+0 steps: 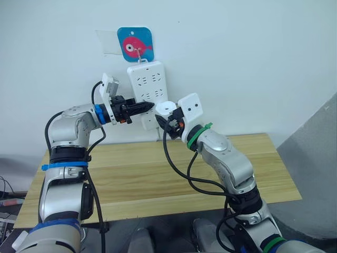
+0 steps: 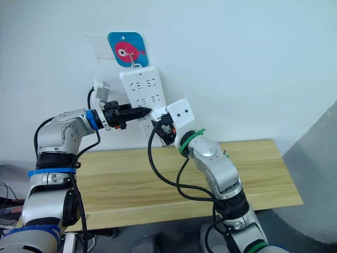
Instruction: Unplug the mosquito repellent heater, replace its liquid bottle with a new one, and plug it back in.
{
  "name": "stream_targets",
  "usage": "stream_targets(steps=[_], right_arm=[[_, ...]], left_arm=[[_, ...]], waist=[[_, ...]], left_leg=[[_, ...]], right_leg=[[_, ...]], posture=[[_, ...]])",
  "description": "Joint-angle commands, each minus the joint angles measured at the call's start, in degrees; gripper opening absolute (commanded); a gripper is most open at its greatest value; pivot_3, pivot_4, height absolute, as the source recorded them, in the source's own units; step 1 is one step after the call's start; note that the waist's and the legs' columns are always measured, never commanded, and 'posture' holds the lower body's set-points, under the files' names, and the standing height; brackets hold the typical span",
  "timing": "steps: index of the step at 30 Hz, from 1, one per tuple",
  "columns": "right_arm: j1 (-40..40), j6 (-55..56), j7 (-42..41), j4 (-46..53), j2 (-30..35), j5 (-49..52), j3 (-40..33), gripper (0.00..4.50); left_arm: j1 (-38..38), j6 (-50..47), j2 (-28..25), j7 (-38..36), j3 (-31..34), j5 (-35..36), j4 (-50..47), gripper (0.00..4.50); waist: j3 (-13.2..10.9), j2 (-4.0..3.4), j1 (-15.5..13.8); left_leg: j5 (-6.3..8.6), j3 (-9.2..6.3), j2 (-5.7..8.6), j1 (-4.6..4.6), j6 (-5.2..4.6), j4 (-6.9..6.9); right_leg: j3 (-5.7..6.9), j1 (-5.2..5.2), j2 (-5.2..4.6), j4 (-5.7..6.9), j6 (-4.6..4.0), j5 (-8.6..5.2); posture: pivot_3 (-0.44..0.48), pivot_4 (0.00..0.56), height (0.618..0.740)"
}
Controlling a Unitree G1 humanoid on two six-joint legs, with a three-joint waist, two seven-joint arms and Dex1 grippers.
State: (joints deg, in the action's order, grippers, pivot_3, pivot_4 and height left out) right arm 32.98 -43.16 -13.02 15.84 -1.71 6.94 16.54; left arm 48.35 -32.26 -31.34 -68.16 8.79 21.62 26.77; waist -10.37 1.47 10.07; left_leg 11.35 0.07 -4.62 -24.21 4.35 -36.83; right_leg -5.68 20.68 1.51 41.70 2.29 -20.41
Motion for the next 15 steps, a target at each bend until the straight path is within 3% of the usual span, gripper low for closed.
stream_targets(steps=[1,15], right_arm=[[-0.86,-3.57,-3.3,-0.98,0.41,1.8,2.75,3.03],[-0.9,-13.5,-5.6,10.61,5.28,6.34,-0.78,3.03]], left_arm=[[2.4,1.23,2.01,-1.91,-0.47,3.18,-2.39,1.32],[1.68,2.83,2.39,-0.6,-0.44,2.75,-2.51,1.32]], waist=[[0.0,0.0,-0.15],[0.0,0.0,-2.09]], left_leg=[[0.0,0.0,0.0,-0.01,0.0,0.02],[0.0,0.06,0.04,-0.21,0.01,0.81]], right_leg=[[0.0,0.0,0.0,-0.03,0.0,0.0],[0.19,0.09,-0.17,-0.8,-0.24,0.12]], posture=[[-0.122,0.141,0.74],[-0.113,0.151,0.74]])
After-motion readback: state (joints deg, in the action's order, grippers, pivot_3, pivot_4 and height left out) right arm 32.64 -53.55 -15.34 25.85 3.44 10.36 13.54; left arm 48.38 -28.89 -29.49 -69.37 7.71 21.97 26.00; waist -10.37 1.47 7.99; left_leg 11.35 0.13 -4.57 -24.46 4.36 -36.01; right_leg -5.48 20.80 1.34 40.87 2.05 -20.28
